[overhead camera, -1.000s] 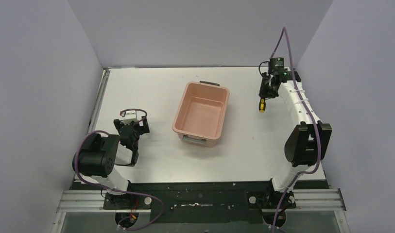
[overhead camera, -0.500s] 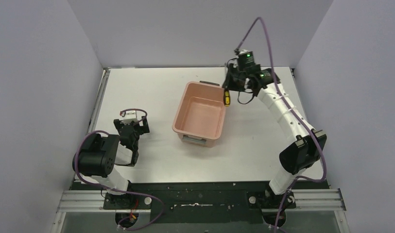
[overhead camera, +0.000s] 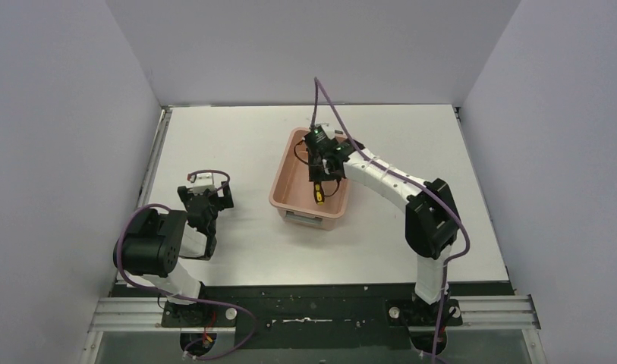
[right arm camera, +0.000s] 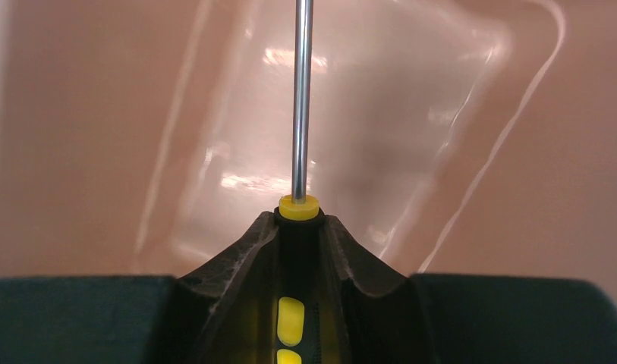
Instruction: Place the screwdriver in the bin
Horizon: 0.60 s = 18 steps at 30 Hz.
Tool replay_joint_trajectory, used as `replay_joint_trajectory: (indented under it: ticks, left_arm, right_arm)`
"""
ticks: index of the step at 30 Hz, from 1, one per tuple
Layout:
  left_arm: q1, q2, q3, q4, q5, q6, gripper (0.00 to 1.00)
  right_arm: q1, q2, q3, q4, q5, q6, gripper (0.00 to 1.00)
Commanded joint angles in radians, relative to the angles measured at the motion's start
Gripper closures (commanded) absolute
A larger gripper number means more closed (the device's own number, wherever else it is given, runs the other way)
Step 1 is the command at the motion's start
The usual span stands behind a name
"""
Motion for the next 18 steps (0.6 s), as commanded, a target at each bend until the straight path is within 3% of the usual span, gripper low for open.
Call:
replay_joint_trajectory:
  ticks: [1,4,13,18]
  left_arm:
    - [0.005,-0.020,0.020,0.029,0.020,0.007,0.03]
    - [0.005,-0.020,0.020,0.027,0.021,0.008,0.03]
    - [0.005,-0.020,0.020,0.028,0.021,0.008,0.03]
    - [0.004,-0.019,0.020,0.028,0.020,0.008,0.03]
  right_arm:
    - [0.021,0.048,-0.072,0.076,0.085,0.040,1.00]
    - [0.027,0.075,-0.107,0.096,0.109,0.051,1.00]
    - [0.029,0.112,-0.102,0.095,0.146,0.067,0.52]
    - [0.044,0.065,-0.008,0.030,0.193,0.038,0.44]
